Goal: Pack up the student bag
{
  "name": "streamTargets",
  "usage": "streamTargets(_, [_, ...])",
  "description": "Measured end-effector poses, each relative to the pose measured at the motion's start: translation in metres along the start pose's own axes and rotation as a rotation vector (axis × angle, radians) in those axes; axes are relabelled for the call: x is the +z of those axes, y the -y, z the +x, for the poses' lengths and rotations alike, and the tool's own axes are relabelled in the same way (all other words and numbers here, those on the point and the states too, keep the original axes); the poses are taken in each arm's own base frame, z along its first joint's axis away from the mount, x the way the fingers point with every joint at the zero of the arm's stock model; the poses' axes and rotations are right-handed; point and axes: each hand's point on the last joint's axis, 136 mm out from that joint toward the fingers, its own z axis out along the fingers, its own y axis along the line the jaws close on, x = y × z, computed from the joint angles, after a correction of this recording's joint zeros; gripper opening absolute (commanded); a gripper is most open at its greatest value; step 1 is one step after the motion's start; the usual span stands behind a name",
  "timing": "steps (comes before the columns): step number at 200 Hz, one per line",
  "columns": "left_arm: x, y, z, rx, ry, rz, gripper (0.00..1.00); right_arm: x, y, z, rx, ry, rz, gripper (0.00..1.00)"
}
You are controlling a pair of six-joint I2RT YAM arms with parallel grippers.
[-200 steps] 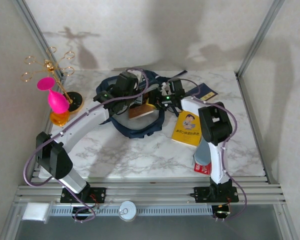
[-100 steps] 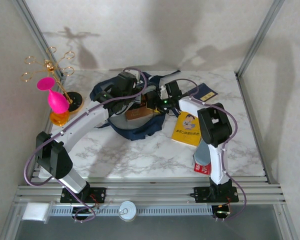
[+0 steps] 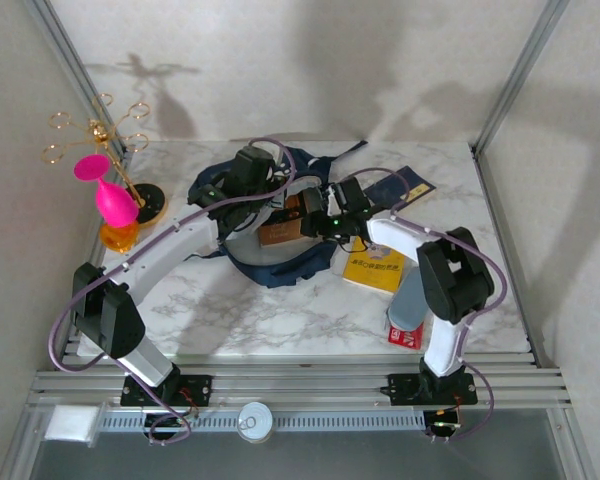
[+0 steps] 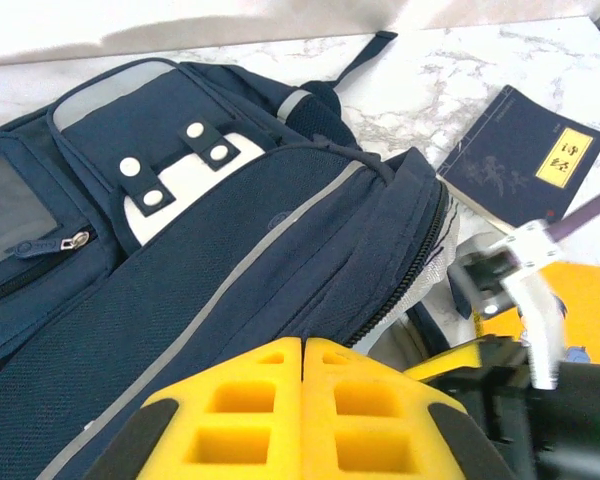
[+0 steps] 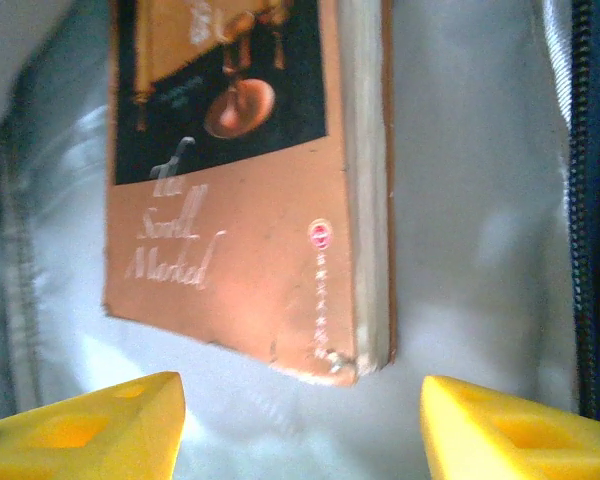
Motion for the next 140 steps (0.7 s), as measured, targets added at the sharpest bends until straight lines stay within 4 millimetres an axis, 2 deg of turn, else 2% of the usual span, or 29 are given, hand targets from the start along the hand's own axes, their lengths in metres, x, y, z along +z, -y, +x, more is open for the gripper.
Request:
streamTargets(19, [0.000, 0.001, 0.000, -0.002, -0.001, 0.008, 0.00, -0.016, -0.013, -0.009, -0.011, 0.039, -0.023, 0.60])
streamTargets(39, [0.000, 0.003, 0.000, -0.003, -0.002, 0.018, 0.00, -0.019, -0.017, -0.009, -0.007, 0.046, -0.023, 0.53])
streamTargets(87, [-0.001, 0.004, 0.000, -0.003, -0.001, 0.023, 0.00, 0.008, -0.017, 0.019, -0.003, -0.031, 0.006, 0.33])
streamTargets(140, [-0.001, 0.005, 0.000, -0.003, -0.004, 0.031, 0.00, 0.021, 0.000, 0.023, 0.006, -0.038, 0.078, 0.26])
